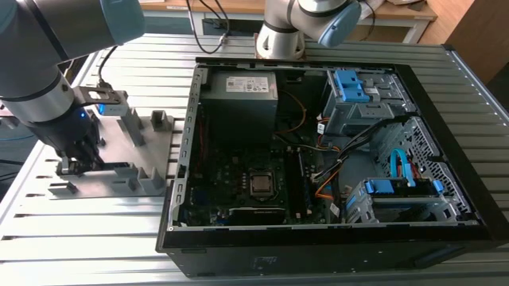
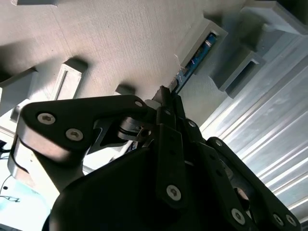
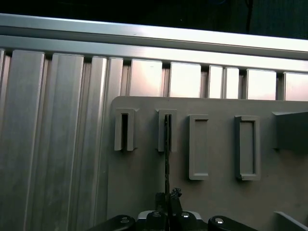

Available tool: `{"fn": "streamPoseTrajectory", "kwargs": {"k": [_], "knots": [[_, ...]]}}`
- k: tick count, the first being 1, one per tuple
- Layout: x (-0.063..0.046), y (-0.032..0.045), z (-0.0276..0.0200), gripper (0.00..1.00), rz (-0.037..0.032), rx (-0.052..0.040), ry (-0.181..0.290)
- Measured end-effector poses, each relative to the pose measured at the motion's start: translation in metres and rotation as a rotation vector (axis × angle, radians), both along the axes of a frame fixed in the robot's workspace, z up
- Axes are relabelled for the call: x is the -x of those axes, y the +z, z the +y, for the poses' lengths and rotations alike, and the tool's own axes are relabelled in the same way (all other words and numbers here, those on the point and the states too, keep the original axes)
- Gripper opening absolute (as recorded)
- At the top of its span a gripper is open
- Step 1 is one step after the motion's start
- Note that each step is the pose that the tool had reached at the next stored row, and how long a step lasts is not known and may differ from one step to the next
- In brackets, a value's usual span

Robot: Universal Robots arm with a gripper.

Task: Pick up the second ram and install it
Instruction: 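Pick up the second ram and move it above second insertion slot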

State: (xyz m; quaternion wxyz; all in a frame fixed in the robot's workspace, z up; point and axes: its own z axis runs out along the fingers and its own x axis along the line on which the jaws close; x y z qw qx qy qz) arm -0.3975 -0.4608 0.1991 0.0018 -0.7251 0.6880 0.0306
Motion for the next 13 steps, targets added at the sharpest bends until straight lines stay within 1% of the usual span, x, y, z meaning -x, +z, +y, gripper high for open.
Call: {"fn": "streamPoseTrajectory", "kwargs": {"k": [2, 13], "knots": [[0.0000, 0.0018, 0.0000, 0.14, -0.0001, -0.0020, 0.000], [0.0000, 0.0088, 0.0000, 0.14, -0.0002, -0.0070, 0.000]]}}
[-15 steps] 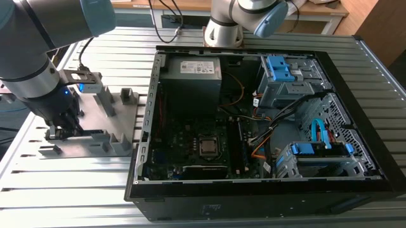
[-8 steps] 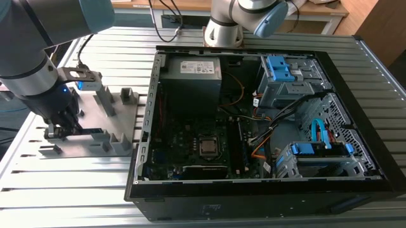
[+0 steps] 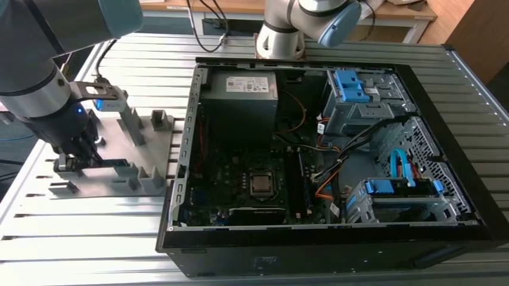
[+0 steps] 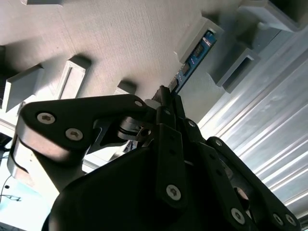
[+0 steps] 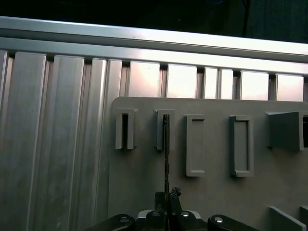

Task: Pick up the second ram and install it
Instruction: 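Pick up the second ram and move it above second insertion slot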

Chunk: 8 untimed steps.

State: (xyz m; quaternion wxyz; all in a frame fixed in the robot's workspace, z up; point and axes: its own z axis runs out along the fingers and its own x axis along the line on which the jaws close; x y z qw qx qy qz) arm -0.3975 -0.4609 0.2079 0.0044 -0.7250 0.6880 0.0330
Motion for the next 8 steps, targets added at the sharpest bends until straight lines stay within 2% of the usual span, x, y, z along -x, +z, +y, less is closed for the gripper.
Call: {"fn": "streamPoseTrajectory", "kwargs": {"k": [8], "knots": [[0.0000, 0.0063, 0.0000, 0.14, -0.0001, -0.0027, 0.000]]}}
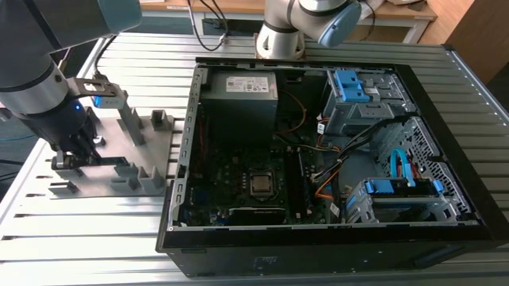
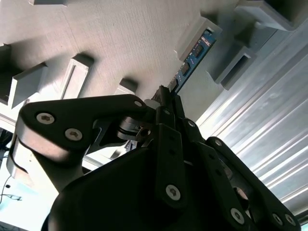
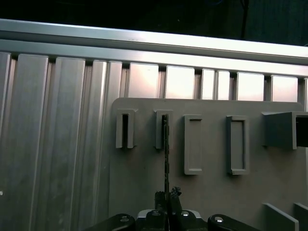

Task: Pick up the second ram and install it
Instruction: 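Pick up the second ram and move it above second insertion slot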

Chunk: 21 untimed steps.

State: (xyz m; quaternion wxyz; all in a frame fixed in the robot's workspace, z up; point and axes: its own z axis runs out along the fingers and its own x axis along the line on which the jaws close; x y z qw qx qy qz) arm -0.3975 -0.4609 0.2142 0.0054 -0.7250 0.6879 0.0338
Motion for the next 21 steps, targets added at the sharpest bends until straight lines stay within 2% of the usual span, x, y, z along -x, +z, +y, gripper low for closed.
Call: {"fn": "streamPoseTrajectory", "kwargs": {"k": [21], "knots": [[0.000, 0.0206, 0.0000, 0.14, 0.0000, -0.0067, 0.000]]}}
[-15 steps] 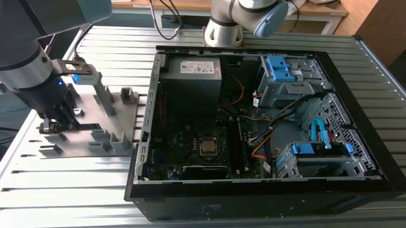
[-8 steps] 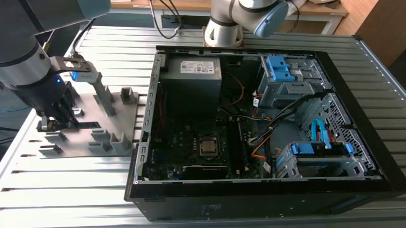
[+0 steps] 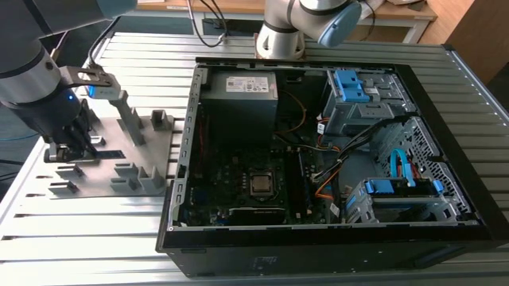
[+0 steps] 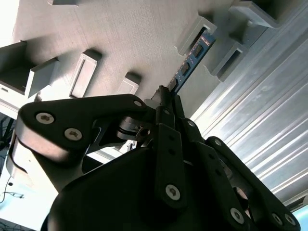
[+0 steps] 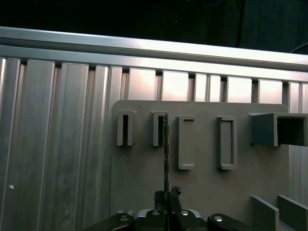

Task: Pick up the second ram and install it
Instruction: 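Pick up the second ram and move it above second insertion slot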

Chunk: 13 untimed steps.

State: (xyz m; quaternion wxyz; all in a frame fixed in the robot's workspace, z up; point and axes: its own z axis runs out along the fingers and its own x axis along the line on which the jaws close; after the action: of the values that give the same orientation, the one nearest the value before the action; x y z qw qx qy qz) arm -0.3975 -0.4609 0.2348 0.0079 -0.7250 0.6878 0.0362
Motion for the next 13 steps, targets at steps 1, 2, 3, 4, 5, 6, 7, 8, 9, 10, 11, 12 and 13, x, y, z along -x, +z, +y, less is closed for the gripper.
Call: {"fn": "streamPoseTrajectory", "kwargs": {"k": [1, 2, 3, 4, 5, 6, 7, 8, 9, 10, 11, 12, 13], "knots": [[0.0000, 0.0009, 0.0000, 0.14, 0.0000, -0.0004, 0.000], [0.0000, 0.0018, 0.0000, 0.14, 0.0001, -0.0007, 0.000], [0.0000, 0.0028, 0.0000, 0.14, 0.0001, -0.0012, 0.000], [0.0000, 0.0037, 0.0000, 0.14, 0.0000, -0.0016, 0.000], [0.0000, 0.0046, 0.0000, 0.14, 0.0000, -0.0021, 0.000], [0.0000, 0.0055, 0.0000, 0.14, 0.0001, -0.0023, 0.000], [0.0000, 0.0063, 0.0000, 0.14, 0.0000, -0.0026, 0.000], [0.0000, 0.0071, 0.0000, 0.14, 0.0001, -0.0028, 0.000], [0.0000, 0.0078, 0.0000, 0.14, 0.0000, -0.0030, 0.000], [0.0000, 0.0085, 0.0000, 0.14, 0.0000, -0.0031, 0.000], [0.0000, 0.0092, 0.0000, 0.14, 0.0000, -0.0033, 0.000], [0.0000, 0.0099, 0.0000, 0.14, 0.0000, -0.0035, 0.000], [0.0000, 0.0106, 0.0000, 0.14, 0.0000, -0.0036, 0.000]]}}
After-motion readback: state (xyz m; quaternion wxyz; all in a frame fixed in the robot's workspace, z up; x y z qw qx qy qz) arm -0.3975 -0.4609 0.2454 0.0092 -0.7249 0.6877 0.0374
